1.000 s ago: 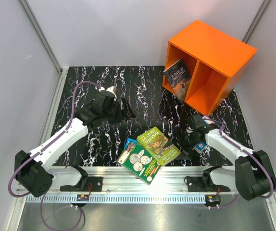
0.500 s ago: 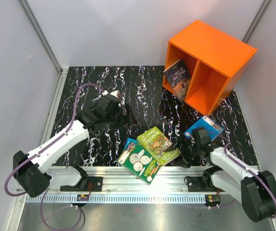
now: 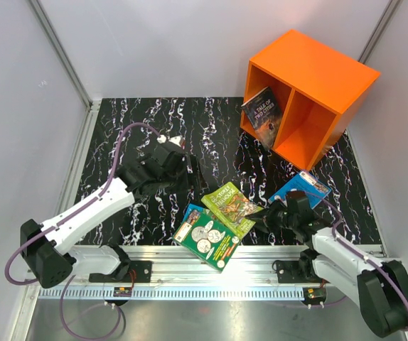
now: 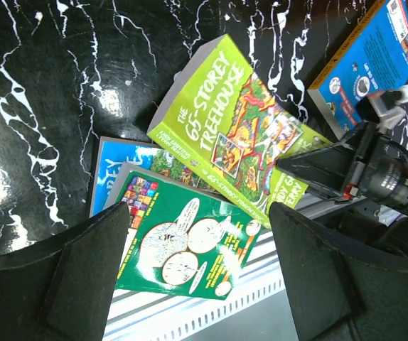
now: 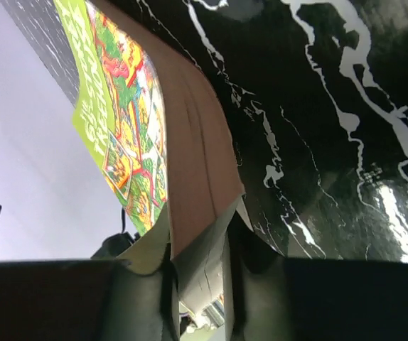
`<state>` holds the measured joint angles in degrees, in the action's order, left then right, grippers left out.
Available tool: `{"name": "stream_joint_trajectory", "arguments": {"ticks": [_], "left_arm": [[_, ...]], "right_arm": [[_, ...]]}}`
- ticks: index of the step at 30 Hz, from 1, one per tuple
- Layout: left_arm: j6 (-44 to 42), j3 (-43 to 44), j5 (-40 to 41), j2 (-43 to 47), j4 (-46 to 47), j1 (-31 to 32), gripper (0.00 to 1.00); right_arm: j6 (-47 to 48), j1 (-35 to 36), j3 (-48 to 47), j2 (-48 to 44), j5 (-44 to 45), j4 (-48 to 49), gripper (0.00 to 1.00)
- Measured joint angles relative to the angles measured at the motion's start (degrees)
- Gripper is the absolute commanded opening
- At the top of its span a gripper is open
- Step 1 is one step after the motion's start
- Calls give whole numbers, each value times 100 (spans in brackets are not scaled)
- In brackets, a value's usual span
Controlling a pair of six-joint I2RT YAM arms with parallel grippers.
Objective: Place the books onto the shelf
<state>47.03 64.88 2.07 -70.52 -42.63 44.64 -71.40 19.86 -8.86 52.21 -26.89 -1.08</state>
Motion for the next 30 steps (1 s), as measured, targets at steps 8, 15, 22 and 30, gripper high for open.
{"name": "stream_joint_trajectory", "arguments": {"ticks": [8,15,22,30], "left_arm": [[-761,981,619,-260,-540,514,99],[-2382,2170,1451,-461,-269,1762,99],[-3718,2837,2223,-1196,-138,2697,99],[-4885,3381,2863,-2500,-289,3423,99]], "right_arm": [[498,28,-1174,-654,761,-2017,0],[1185,24,-4186,680,922,-3834,0],[2020,24,-6446,1923,868,-5062,0],[2391,24,-7112,2326,796,-6002,0]]}}
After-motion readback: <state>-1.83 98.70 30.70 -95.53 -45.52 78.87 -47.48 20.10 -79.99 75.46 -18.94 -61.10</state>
